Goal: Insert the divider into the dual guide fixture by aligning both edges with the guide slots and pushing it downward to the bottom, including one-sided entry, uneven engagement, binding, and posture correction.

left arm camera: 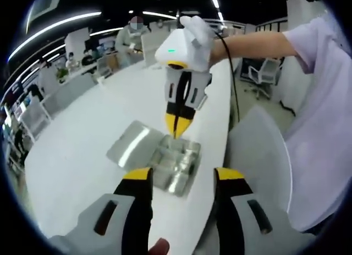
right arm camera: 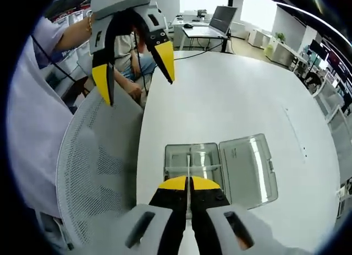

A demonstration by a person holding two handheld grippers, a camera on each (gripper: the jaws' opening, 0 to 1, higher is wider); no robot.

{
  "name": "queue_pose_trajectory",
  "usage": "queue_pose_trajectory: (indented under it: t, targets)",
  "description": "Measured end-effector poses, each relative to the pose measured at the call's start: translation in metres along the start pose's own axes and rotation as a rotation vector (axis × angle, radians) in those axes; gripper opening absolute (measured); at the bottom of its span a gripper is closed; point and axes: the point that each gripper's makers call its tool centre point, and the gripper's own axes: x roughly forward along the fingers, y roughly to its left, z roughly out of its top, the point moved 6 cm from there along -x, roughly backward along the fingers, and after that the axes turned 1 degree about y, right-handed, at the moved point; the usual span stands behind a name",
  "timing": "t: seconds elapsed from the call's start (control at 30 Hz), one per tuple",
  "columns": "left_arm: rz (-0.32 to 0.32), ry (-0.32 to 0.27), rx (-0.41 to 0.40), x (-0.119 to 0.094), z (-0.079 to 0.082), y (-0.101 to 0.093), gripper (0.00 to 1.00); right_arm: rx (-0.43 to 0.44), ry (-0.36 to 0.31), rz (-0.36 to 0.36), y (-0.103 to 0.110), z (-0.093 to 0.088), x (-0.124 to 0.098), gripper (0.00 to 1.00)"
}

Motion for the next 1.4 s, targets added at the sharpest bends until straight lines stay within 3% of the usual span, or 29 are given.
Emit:
queue_pose_trajectory:
  t: [0.37,1.4]
  targets:
    - [0.011,0.002,-0.016,-0.007,-0.007,-0.001,0.43,-0.010,0.009,0.000,-0.002,0.003,0.010,0.00]
    - [0.021,-0.005,-0.080,-0.005,-0.021,0.007,0.43,0.022,0.013,0.022,-0.012,-0.014,0.044,0.00]
